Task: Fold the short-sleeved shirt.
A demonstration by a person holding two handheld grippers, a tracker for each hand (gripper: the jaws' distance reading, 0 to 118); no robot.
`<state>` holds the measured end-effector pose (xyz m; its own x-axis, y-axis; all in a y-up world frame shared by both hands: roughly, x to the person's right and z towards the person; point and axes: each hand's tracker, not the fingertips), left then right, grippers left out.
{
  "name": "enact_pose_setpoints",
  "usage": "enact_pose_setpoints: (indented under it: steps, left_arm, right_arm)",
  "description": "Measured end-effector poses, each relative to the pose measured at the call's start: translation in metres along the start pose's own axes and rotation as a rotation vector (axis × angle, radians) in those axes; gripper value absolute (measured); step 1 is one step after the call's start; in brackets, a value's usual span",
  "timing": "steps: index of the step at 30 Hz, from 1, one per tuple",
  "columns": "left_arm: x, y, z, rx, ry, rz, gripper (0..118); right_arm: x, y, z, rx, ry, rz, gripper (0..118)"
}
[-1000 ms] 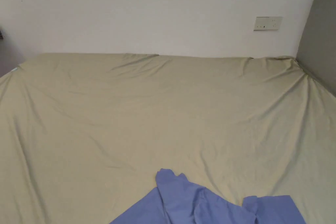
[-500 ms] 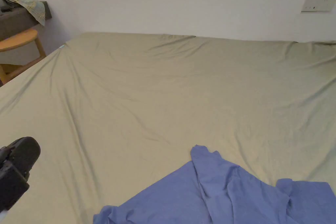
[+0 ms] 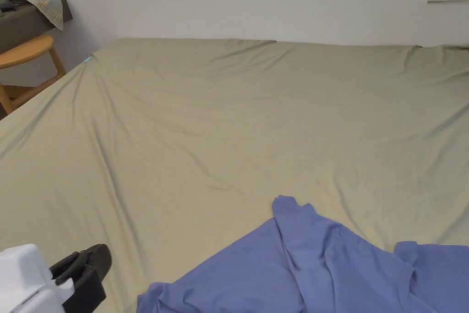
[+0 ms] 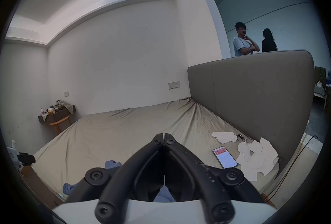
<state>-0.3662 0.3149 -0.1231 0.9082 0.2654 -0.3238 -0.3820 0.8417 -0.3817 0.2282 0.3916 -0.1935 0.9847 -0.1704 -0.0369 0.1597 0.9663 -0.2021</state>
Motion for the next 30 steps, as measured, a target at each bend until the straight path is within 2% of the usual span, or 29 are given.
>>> enact_pose_setpoints:
  steps: [1, 2, 4, 5, 8, 9, 11, 13, 15, 16, 17, 18, 19, 24, 26, 30]
  left_arm:
    - [0.008, -0.005, -0.015, -0.051, -0.006, 0.013, 82]
    - [0.004, -0.011, -0.034, -0.085, 0.008, 0.01, 118]
    - [-0.006, -0.024, -0.062, -0.113, 0.036, -0.005, 117]
    - [-0.006, -0.028, -0.077, -0.133, 0.011, 0.021, 107]
    - [-0.007, -0.046, -0.118, -0.324, 0.059, 0.016, 118]
    - [-0.01, -0.065, -0.133, -0.362, 0.051, -0.008, 118]
    - [-0.003, -0.081, -0.155, -0.397, 0.082, -0.058, 114]
    - [-0.001, -0.095, -0.173, -0.433, 0.09, -0.086, 104]
    - [0.008, -0.103, -0.182, -0.546, 0.083, -0.089, 69]
    - [0.015, -0.108, -0.181, -0.564, 0.055, -0.1, 56]
    - [0.017, -0.109, -0.175, -0.515, 0.05, -0.168, 48]
    - [0.024, -0.11, -0.168, -0.493, 0.05, -0.256, 28]
    - [0.029, -0.109, -0.162, -0.515, -0.007, -0.281, 7]
    - [0.037, -0.102, -0.133, -0.44, -0.067, -0.226, 7]
    - [0.033, -0.1, -0.127, -0.414, -0.084, -0.145, 7]
    - [0.024, -0.096, -0.114, -0.343, -0.1, -0.033, 7]
  right_arm:
    - [0.003, -0.002, 0.0, -0.002, 0.0, -0.009, 0]
    - [-0.001, 0.0, -0.008, -0.015, 0.006, -0.009, 0]
    - [0.001, -0.004, -0.01, -0.025, 0.008, -0.004, 0]
    - [0.002, -0.006, -0.01, -0.033, 0.006, 0.005, 0]
    - [-0.004, -0.008, -0.012, -0.05, 0.01, 0.018, 0]
    - [-0.002, -0.009, -0.013, -0.056, 0.016, 0.019, 0]
    - [-0.009, -0.01, -0.016, -0.065, 0.004, 0.028, 0]
    - [-0.005, -0.012, -0.017, -0.08, 0.004, 0.027, 0]
    - [-0.011, -0.01, -0.02, -0.088, 0.001, 0.023, 0]
    - [-0.01, -0.011, -0.02, -0.091, 0.0, 0.026, 0]
    - [-0.01, -0.013, -0.02, -0.094, -0.005, 0.034, 0]
    - [-0.015, -0.012, -0.023, -0.096, -0.011, 0.046, 0]
    - [-0.016, -0.013, -0.024, -0.1, -0.016, 0.058, 0]
    - [-0.027, -0.022, -0.045, -0.15, 0.021, 0.066, 0]
    - [-0.035, -0.03, -0.067, -0.199, 0.059, 0.085, 0]
    - [-0.063, -0.055, -0.135, -0.327, 0.175, 0.187, 0]
